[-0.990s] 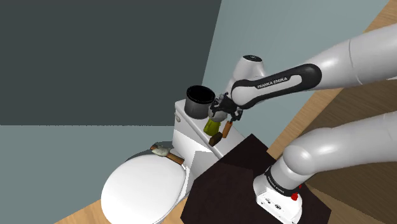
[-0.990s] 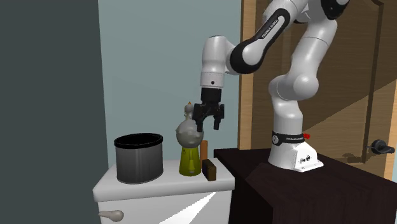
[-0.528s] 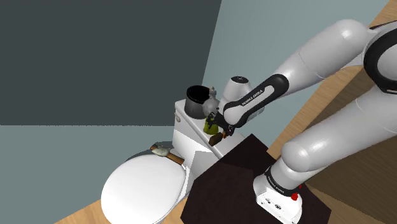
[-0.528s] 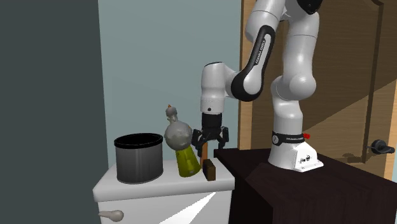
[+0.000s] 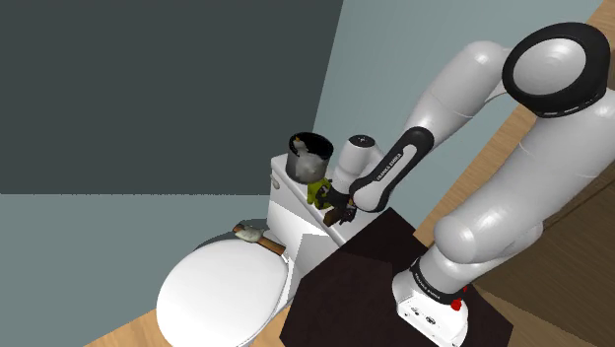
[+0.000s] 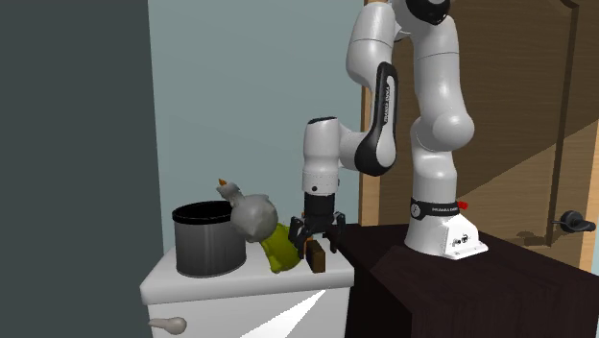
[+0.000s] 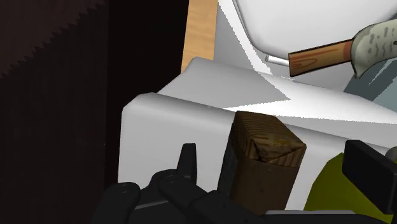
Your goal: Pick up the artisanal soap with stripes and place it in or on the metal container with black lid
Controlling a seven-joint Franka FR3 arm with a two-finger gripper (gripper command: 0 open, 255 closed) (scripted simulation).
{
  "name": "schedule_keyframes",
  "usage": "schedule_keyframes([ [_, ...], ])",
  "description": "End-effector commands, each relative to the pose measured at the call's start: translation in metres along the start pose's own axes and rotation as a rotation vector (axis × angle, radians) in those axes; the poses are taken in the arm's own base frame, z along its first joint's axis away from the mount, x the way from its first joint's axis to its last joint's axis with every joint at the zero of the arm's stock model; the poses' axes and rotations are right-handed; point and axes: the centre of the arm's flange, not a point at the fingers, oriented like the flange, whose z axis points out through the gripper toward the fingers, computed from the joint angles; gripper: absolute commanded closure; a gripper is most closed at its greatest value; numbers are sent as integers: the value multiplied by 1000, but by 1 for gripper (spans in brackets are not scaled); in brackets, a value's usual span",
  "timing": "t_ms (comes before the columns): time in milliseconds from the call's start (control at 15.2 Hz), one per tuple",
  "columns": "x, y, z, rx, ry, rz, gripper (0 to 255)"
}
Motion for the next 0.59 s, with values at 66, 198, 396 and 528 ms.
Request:
schedule_keyframes([
  [66,5,3,15,-12,-3,31,0],
  [198,5,3,15,-12,-3,31,0],
  [396,5,3,15,-12,-3,31,0],
  [528,5,3,15,-12,-3,31,0],
])
